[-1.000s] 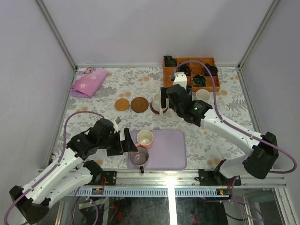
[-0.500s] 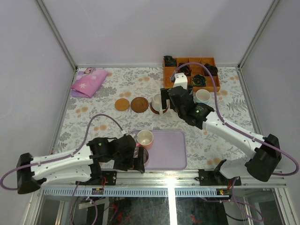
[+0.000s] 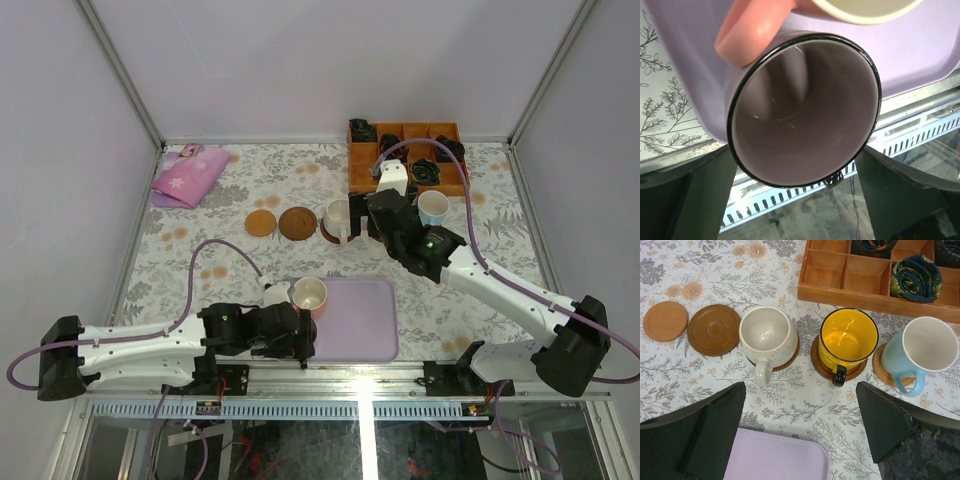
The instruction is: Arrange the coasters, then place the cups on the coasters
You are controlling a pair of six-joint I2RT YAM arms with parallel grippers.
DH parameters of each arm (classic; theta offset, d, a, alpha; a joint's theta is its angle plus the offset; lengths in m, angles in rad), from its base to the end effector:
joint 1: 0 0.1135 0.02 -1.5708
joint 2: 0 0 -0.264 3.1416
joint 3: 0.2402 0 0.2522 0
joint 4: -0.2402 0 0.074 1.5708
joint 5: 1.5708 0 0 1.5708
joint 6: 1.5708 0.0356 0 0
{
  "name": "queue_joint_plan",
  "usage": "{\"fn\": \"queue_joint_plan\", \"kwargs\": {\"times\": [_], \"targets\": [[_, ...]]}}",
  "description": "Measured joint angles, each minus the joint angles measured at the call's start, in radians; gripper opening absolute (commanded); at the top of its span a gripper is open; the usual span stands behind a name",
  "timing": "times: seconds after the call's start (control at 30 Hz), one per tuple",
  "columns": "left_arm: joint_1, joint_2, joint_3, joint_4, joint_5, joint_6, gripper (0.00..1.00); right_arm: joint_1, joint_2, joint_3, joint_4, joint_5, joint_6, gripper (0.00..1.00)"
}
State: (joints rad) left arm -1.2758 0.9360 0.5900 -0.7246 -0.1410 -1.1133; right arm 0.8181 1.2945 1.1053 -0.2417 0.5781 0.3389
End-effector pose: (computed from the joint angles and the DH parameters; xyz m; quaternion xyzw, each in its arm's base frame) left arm 0.0532 -0.1580 0.2036 0.0611 0.9647 -0.2045 0.1542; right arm 0.2153 0.2014 0.3370 -0.0421 0.8204 0.0819 0.5643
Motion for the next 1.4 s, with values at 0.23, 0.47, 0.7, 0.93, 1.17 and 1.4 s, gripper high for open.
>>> {"fn": "queue_joint_plan", "kwargs": {"times": [0.23, 0.47, 0.7, 0.93, 1.17, 1.4], "targets": [[-0.085, 0.015, -0.031, 0.055, -0.073, -0.08, 0.54, 0.0, -0.005, 0.0, -0.001, 0.001, -0.019, 0.99], [-0.213, 0.038, -0.027, 0.026, -0.108, -0.178, 0.16, 0.0, -0.032, -0.004, 0.003, 0.001, -0.03, 0.99], [-0.314, 0.103, 0.024, -0.034, -0.135, -0.226, 0.0, 0.0, -0.037, -0.018, 0.006, -0.004, -0.017, 0.99], [-0.362, 0.122, 0.058, -0.117, -0.184, -0.26, 0.0, 0.0, -0.037, -0.018, 0.006, -0.004, -0.014, 0.99], [-0.405, 0.107, 0.156, -0.259, -0.277, -0.286, 0.0, 0.0, -0.032, -0.018, 0.006, -0.005, -0.014, 0.99], [-0.481, 0.103, 0.242, -0.35, -0.34, -0.316, 0.0, 0.0, -0.032, -0.018, 0.007, -0.004, -0.014, 0.99]]}}
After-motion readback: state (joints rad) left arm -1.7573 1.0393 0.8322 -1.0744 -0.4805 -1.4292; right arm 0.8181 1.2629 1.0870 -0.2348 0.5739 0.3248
